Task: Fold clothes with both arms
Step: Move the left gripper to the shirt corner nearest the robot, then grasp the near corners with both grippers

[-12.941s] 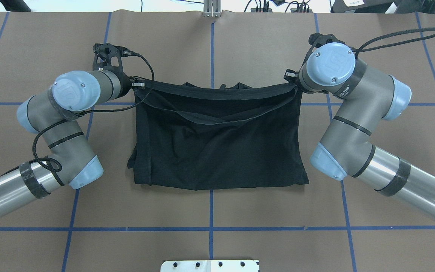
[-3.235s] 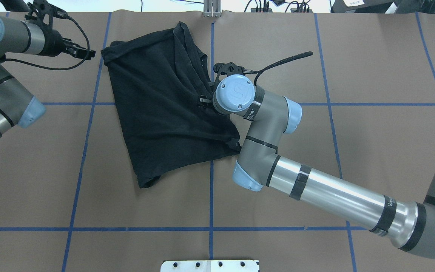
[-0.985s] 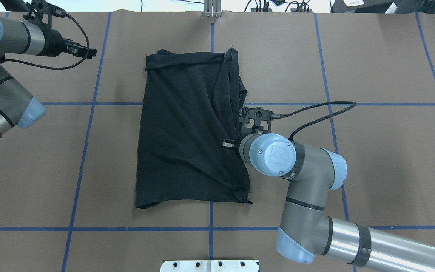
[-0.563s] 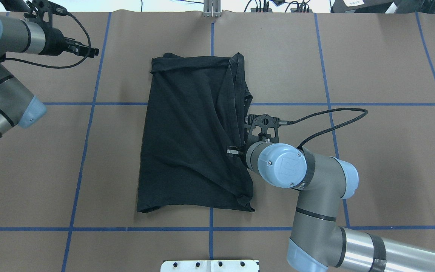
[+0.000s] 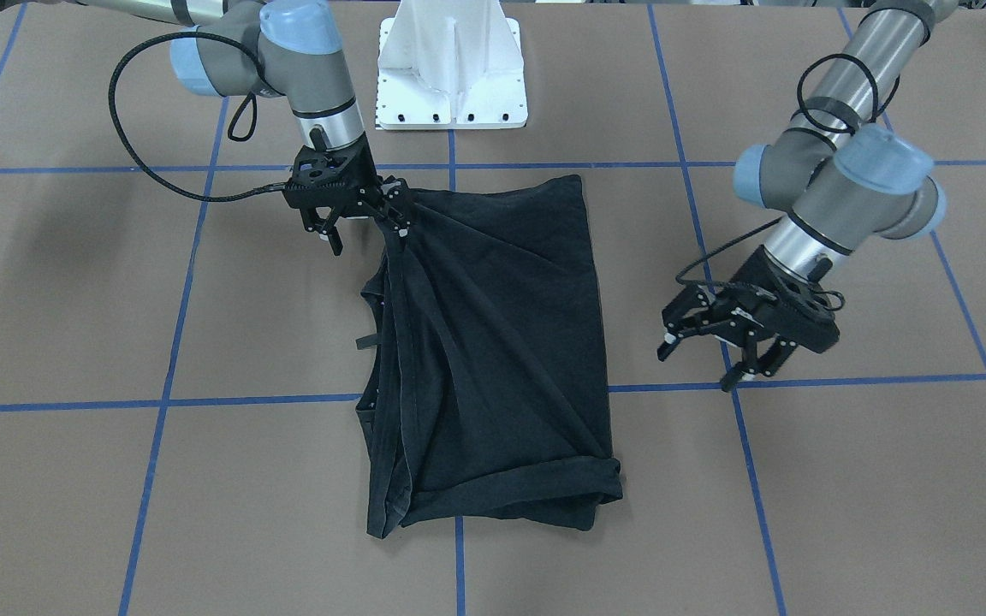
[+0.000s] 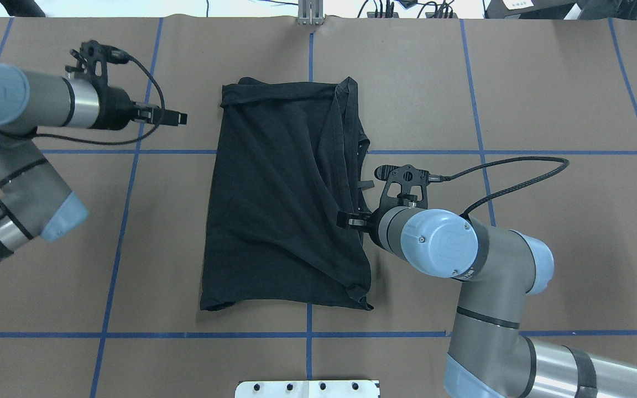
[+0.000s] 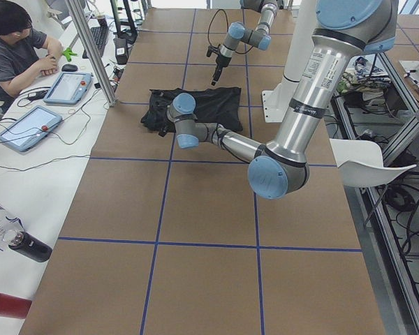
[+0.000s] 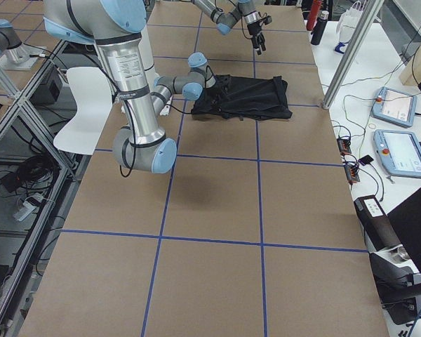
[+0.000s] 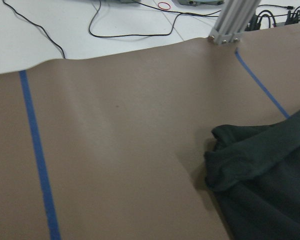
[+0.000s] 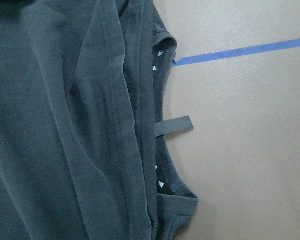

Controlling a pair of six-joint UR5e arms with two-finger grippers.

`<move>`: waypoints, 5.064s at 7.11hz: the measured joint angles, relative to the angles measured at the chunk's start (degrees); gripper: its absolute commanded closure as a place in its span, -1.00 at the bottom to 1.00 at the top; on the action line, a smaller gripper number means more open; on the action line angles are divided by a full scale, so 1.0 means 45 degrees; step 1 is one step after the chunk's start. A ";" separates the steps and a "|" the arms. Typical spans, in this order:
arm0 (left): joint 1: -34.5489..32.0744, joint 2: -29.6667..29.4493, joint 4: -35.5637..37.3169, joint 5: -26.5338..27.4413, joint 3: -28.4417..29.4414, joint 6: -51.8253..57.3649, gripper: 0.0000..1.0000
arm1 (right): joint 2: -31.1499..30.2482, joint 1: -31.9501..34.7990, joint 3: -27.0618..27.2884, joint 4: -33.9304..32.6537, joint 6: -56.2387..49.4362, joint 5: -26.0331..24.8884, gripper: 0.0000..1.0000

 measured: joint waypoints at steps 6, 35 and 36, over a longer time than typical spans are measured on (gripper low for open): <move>0.7339 0.3497 0.0040 0.5516 -0.4328 -0.8258 -0.32 | -0.0298 -0.0013 0.0531 -0.0117 0.0471 0.0008 -1.00; 0.8122 0.3920 0.0114 0.6029 -0.4439 -0.8796 1.00 | 0.1031 -0.1216 -0.1731 -0.0567 0.4299 -0.1834 0.99; 0.8121 0.3920 0.0114 0.6037 -0.4438 -0.8797 1.00 | 0.1132 -0.1225 -0.1731 -0.0638 0.4312 -0.1843 1.00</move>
